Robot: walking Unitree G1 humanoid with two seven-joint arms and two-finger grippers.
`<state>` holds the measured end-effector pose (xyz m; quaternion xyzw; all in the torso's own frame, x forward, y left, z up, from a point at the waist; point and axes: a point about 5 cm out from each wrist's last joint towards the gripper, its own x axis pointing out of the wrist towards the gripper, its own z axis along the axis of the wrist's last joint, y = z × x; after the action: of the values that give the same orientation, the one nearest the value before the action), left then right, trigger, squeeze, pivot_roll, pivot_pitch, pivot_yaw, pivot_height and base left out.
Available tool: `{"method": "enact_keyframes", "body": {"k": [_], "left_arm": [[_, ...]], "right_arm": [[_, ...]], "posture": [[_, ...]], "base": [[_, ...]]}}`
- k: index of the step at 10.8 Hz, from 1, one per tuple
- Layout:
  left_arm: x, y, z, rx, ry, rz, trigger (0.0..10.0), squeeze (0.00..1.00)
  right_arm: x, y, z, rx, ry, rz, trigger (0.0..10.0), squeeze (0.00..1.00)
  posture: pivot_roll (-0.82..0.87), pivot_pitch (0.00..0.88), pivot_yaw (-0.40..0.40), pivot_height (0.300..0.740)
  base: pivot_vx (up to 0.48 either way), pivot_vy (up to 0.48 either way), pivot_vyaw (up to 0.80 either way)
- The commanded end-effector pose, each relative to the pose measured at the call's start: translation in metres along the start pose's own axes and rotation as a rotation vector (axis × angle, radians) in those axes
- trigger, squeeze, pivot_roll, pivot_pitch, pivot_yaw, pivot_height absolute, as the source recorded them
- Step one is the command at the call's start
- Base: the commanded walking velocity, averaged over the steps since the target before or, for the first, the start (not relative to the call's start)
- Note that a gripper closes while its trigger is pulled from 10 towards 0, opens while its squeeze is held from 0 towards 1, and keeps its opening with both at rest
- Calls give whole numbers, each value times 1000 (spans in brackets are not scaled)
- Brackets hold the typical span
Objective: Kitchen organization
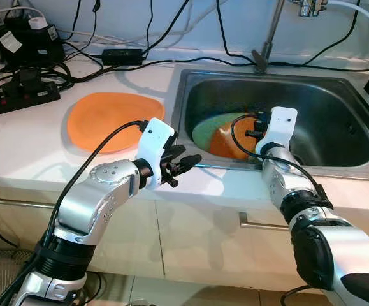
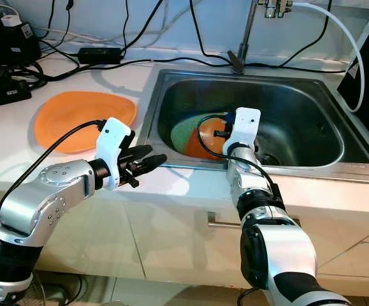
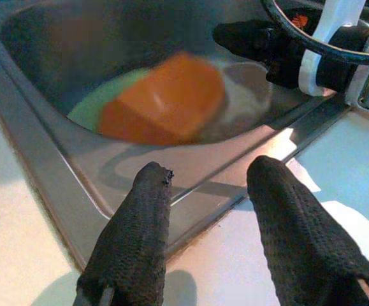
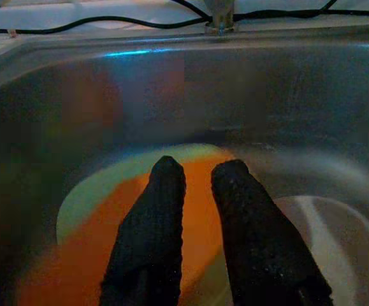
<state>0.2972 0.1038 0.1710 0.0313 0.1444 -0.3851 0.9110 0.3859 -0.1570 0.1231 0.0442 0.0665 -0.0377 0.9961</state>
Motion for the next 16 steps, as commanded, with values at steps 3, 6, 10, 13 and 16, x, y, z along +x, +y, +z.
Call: {"method": "enact_keyframes", "body": {"k": [3, 6, 10, 13, 16], "left_arm": [[-1, -2, -1, 13, 8, 1, 10000, 0], [2, 4, 6, 54, -66, 69, 10000, 0], [3, 21, 18, 68, -201, 210, 10000, 0], [-4, 35, 26, 114, -294, 329, 10000, 0], [-26, 47, 35, 360, -274, 424, 10000, 0]], "right_arm": [[1, 4, 2, -22, -11, 15, 10000, 0], [2, 11, 34, -46, -202, 42, 10000, 0], [-32, 21, 59, 15, -444, 107, 10000, 0], [-69, 31, 20, 122, -347, 141, 10000, 0], [-81, 45, 1, 161, -261, 161, 10000, 0]], "posture": [[1, 10, -27, 740], [-15, 8, -22, 740], [-47, 5, -10, 740], [-62, 0, 0, 740], [-52, 0, 4, 740]], "base": [[0, 0, 0], [0, 0, 0], [0, 0, 0], [0, 0, 0], [0, 0, 0]]}}
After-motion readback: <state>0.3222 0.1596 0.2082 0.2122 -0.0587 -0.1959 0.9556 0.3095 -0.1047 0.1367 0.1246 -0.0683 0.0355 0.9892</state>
